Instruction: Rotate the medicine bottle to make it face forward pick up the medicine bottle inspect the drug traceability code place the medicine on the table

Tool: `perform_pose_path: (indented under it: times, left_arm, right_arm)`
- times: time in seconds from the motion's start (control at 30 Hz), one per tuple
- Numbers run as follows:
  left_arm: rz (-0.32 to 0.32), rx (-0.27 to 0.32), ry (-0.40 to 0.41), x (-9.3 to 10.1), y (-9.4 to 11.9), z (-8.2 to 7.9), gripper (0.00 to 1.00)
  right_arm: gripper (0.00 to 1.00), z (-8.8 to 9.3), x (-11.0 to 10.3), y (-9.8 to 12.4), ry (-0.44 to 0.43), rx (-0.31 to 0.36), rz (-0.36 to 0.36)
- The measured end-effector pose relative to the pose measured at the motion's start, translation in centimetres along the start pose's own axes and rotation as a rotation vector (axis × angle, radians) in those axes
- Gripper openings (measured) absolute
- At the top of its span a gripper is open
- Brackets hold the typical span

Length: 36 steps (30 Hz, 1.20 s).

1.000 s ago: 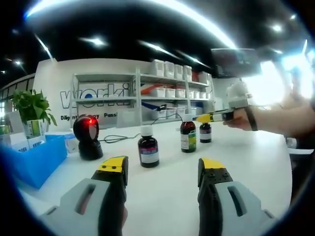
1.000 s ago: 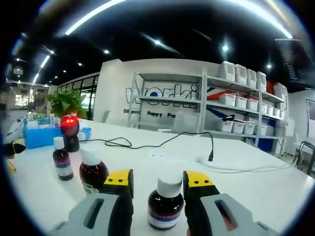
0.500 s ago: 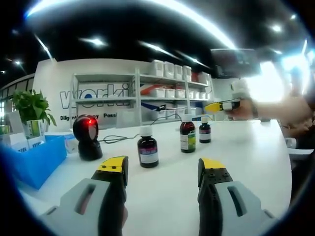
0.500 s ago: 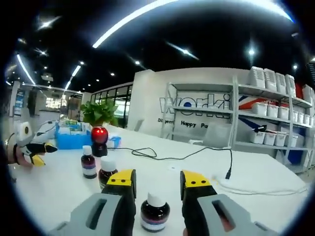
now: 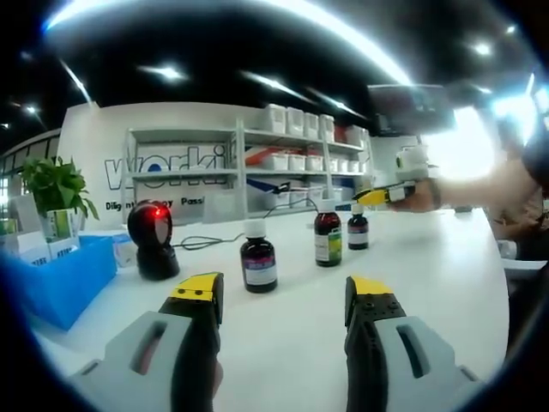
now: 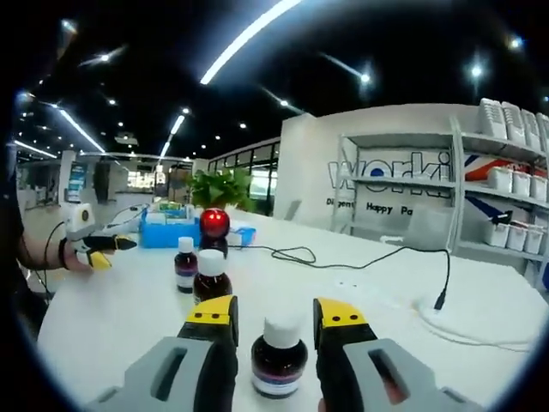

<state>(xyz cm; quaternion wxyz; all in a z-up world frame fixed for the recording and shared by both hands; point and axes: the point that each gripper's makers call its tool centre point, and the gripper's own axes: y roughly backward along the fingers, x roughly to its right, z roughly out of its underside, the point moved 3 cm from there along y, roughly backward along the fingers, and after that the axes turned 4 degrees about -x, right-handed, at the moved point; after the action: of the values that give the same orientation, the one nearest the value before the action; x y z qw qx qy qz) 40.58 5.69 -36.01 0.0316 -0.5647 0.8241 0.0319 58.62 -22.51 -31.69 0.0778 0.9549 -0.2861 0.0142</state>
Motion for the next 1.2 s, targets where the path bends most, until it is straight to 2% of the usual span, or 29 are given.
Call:
perform_pose_path:
  times: [0.03,0.27,0.4,0.7,0.9,1.2]
  left_arm:
    - [0.002,-0.001,0.000,0.0,0.0,0.0,0.49]
    - [0.005,-0.004,-0.005,0.1,0.0,0.0,0.49]
    - [0.006,-0.002,-0.004,0.2,0.0,0.0,0.49]
    - [0.006,-0.001,-0.007,0.1,0.0,0.0,0.49]
    - [0.007,0.000,-0.006,0.2,0.0,0.0,0.49]
    - [0.005,-0.001,-0.008,0.1,-0.1,0.1,0.49]
  right_arm:
    - [0.28,0.0,0.1,-0.2,-0.037,0.011,-0.004]
    - [0.24,1.0,0.1,-0.6,-0.023,-0.023,-0.034]
    - [0.16,1.2,0.3,-0.3,-0.020,-0.020,-0.037]
    - [0.14,1.0,-0.1,-0.4,0.036,-0.038,0.004]
    - [0.14,1.1,0.6,-0.2,0.011,-0.056,0.081]
    - [0.13,1.2,0.2,-0.2,-0.006,-0.078,0.199]
